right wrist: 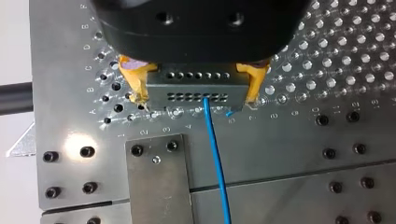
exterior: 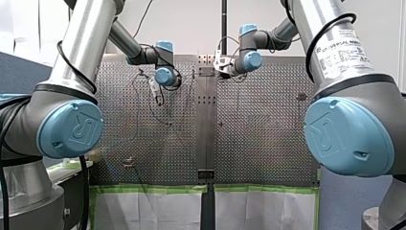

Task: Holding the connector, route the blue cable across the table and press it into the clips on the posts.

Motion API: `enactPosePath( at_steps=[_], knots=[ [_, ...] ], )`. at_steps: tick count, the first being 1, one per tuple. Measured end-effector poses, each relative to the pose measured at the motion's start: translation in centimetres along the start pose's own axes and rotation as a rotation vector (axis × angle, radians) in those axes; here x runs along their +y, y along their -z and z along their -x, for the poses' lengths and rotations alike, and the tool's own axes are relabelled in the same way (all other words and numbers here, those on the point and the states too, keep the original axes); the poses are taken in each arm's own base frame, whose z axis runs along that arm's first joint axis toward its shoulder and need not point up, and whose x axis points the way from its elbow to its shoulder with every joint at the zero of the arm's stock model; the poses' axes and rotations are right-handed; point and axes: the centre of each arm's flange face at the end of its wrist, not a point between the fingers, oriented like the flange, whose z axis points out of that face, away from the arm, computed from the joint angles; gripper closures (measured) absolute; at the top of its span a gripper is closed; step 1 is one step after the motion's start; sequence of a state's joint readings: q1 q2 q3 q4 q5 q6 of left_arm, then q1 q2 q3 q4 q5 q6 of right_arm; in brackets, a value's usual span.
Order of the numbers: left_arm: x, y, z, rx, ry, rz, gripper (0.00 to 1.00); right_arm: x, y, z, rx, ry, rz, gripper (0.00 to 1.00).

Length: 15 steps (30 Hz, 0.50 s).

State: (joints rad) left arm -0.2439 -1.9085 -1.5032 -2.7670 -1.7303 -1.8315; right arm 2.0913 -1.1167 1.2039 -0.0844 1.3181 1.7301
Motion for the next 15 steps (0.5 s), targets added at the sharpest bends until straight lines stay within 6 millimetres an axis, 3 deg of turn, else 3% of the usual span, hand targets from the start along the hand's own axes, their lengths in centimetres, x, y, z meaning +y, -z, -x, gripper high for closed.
enactPosePath(
  at_steps=[2, 3, 5, 15],
  knots=[
    [-0.2, 0.2, -0.2, 0.014, -0.004, 0.000, 0.33, 0.1, 0.0, 0.0, 0.000, 0.000, 0.001, 1.00],
    [-0.2, 0.3, -0.3, 0.021, -0.007, 0.001, 0.33, 0.1, 0.0, 0.0, 0.000, 0.000, 0.001, 1.00],
    [-0.4, 0.6, -0.5, 0.040, -0.016, 0.004, 0.00, 0.1, 0.0, 0.0, 0.000, 0.001, 0.001, 1.00],
    [-0.8, 1.9, -1.1, 0.110, -0.041, 0.030, 0.00, 0.5, 0.1, -0.3, 0.001, 0.003, 0.007, 1.00]
  ],
)
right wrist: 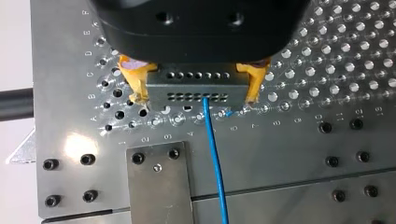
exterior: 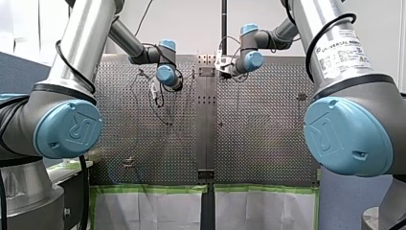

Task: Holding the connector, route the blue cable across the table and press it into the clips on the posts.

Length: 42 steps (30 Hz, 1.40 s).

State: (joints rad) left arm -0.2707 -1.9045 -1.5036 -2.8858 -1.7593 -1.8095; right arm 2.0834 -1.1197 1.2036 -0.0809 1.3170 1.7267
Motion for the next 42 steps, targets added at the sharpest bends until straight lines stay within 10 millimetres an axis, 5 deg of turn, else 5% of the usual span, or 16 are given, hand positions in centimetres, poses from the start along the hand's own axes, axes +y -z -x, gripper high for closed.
enactPosePath(
  at_steps=[25, 42],
  knots=[
    [-2.9, 9.2, 3.6, 0.030, -0.002, -0.081, 0.00, 1.1, 0.8, -1.3, 0.000, 0.000, 0.030, 1.00],
    [-5.0, 12.0, 4.6, 0.020, -0.041, -0.120, 0.00, 2.5, 0.9, -1.5, 0.000, -0.005, 0.051, 1.00]
  ],
)
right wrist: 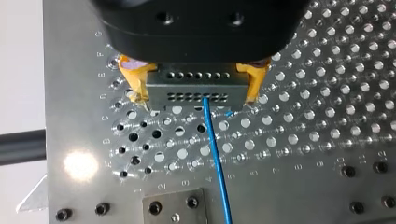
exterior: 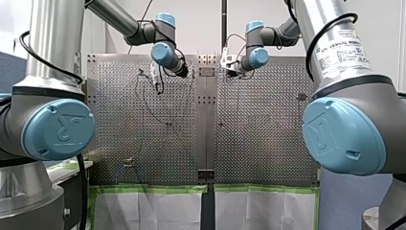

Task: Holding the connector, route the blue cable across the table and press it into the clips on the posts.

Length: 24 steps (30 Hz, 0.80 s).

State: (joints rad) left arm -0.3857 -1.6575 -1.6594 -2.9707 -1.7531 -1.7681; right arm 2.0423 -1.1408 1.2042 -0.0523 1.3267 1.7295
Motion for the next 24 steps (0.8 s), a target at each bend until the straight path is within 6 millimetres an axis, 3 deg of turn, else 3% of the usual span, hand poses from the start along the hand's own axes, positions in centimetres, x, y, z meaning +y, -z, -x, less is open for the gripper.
enactPosePath(
  at_steps=[12, 24],
  knots=[
    [-5.2, 1.6, 2.4, -0.079, -0.004, -0.015, 0.00, 0.4, 0.0, -0.1, 0.003, 0.000, 0.006, 1.00],
    [-10.7, 1.3, 0.3, -0.003, -0.078, -0.019, 0.00, 0.5, 0.0, -0.1, 0.004, 0.000, 0.010, 1.00]
  ],
)
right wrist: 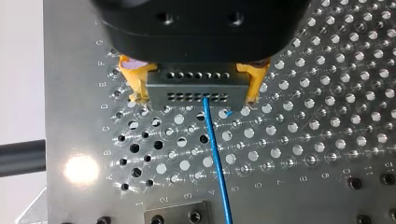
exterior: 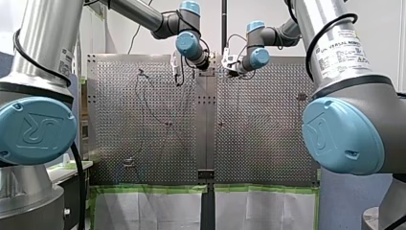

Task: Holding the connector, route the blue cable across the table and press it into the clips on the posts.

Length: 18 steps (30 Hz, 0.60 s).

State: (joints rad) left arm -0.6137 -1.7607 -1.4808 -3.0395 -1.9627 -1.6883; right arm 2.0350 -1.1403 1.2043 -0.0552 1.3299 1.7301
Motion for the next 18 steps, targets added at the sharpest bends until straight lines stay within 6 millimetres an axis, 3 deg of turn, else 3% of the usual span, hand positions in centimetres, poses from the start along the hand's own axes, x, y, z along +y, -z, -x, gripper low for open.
enactPosePath(
  at_steps=[11, 18],
  knots=[
    [-1.0, -4.0, -1.9, 0.047, -0.031, 0.065, 0.00, 0.0, 0.0, 0.0, 0.002, 0.000, 0.000, 1.00],
    [-0.9, -6.0, 0.3, -0.003, -0.010, 0.087, 0.00, 0.0, 0.0, 0.0, 0.002, 0.000, 0.000, 1.00]
  ],
)
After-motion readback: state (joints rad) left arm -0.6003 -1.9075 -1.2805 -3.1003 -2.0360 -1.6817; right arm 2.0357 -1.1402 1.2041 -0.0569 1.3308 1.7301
